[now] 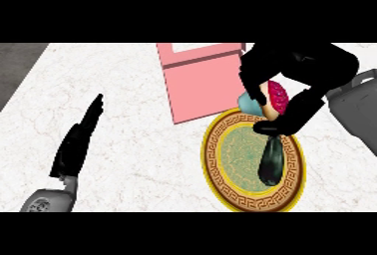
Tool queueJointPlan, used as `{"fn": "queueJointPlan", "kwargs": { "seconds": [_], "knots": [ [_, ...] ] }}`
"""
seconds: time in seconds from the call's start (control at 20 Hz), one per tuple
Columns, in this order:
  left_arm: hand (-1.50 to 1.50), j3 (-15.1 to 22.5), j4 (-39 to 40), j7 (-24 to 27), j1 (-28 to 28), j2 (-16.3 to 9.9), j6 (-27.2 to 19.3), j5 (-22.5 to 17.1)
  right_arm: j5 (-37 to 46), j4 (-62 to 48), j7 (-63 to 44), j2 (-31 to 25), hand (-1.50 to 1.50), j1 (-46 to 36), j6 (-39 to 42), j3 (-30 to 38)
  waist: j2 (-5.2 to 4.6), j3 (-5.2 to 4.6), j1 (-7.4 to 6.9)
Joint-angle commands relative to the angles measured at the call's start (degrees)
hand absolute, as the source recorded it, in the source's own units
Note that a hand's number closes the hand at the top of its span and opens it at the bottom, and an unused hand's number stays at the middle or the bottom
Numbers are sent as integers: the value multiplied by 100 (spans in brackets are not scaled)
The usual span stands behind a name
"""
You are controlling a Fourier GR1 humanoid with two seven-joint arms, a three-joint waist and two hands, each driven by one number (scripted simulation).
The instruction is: Pick the cupcake from the plate and place it in the cardboard box
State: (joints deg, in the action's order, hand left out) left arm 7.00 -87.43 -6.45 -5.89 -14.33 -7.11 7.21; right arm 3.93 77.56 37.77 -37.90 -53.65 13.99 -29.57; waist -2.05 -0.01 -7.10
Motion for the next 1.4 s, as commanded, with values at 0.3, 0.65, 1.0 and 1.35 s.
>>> {"fn": "queueJointPlan", "kwargs": {
  "seconds": [0.3, 0.65, 1.0, 1.35],
  "knots": [
    [0, -305, -78, -92, 255, -160, 62, -131, 649, -2855, 846, 1382, 150, -1777, 859, -372, 110, -5, 273],
    [0, -424, 17, 175, 381, -196, 112, -128, 1426, -4350, 798, 2633, 150, -2250, 66, -622, 117, -5, 365],
    [0, -366, -110, 151, 437, -53, 14, -23, 1671, -5617, 1134, 3483, -150, -2243, -228, -564, 108, -3, 381],
    [0, -302, -99, -27, 316, 68, -76, 78, 500, -6043, 1101, 3599, -150, -2463, 548, 673, 106, 2, 397]
  ]
}}
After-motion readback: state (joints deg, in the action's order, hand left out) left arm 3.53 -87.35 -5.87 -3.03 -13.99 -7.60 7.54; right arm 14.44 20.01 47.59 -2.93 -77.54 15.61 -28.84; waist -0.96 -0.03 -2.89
